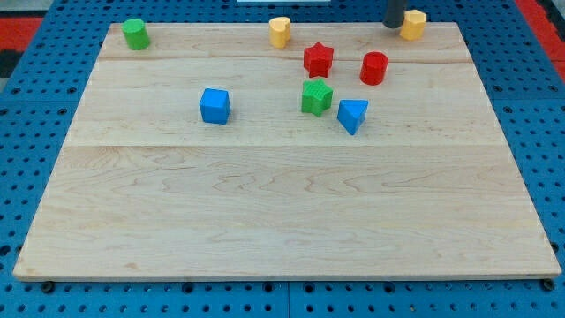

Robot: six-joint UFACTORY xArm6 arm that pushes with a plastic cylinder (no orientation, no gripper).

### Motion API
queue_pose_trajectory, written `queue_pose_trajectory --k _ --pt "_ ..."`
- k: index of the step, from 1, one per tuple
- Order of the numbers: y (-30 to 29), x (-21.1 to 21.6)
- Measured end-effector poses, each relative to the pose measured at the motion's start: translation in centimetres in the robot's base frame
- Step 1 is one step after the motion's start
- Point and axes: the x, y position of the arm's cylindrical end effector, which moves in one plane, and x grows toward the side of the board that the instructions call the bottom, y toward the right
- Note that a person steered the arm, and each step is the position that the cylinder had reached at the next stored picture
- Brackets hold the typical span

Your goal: Push the red circle to the bottom of the red star

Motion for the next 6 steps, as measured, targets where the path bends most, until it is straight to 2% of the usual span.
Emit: queue_pose_trajectory --k 1,2,4,6 --pt "-0.1 0.0" --pt "-2.8 1.2" --pt "-2.5 7.2" --pt "-4.9 12.0"
